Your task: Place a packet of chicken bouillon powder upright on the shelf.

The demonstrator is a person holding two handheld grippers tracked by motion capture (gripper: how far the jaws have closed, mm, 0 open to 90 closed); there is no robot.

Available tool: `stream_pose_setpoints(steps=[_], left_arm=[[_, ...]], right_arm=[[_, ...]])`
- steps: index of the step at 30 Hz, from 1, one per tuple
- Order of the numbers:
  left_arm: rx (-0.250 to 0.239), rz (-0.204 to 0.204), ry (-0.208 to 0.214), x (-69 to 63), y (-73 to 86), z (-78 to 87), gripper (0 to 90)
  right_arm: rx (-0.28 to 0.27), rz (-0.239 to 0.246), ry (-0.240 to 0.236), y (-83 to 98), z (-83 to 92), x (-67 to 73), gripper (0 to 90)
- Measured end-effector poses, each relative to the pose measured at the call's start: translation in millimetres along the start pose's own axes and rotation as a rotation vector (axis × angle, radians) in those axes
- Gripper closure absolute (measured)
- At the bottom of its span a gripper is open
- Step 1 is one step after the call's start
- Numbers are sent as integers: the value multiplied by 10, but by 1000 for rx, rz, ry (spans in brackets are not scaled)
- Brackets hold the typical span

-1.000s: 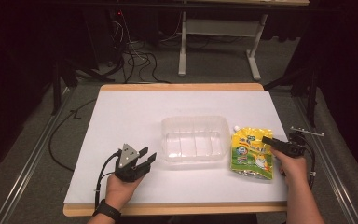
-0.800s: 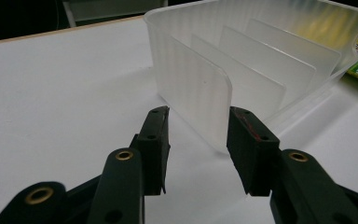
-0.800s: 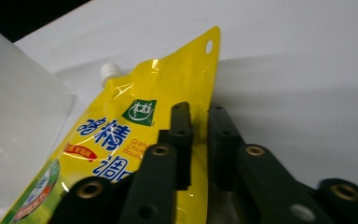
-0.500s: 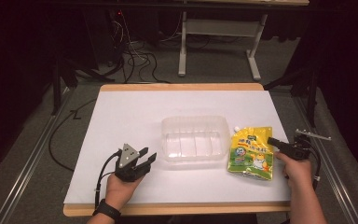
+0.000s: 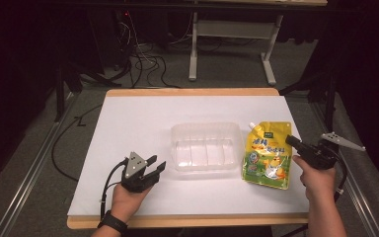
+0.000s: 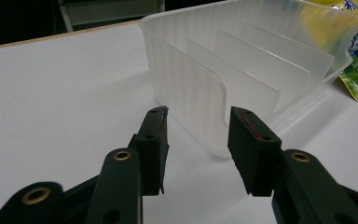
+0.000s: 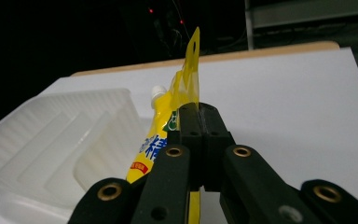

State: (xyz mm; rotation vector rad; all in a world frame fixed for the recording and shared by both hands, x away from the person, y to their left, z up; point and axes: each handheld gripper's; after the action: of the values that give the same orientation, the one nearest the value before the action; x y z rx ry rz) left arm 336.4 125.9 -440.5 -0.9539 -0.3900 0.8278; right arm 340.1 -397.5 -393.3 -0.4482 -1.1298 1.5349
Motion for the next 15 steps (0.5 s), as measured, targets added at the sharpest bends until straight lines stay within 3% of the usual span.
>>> stream_pose_setpoints(steps=[1,2,3,6,12,15], left_arm=[[0,0,0,0,0,0,581],[-2,4,2,7,-1,4,581],[-2,4,2,7,-1,4,581],[-3,3,5,19,-1,9,581],[-7,0,5,19,-3,23,581],[-10,-2,3,24,-5,30,581]], right_arm=[[0,0,0,0,0,0,900],[-25,28,5,-58,19,101,900],[-25,28,5,-58,19,101,900],[-73,73,13,-178,44,275,900],[-113,102,32,-305,23,384,900],[-142,109,67,-406,-31,389,900]])
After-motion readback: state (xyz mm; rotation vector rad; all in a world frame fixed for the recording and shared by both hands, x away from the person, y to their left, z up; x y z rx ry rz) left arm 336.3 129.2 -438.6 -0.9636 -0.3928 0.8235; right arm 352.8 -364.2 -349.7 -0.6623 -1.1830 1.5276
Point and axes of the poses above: each handheld gripper's, and its own axes: z roughly backward along the jaws, y roughly out of its underside, x roughly to its left, and after that the axes turned 8 degrees about x, right-handed
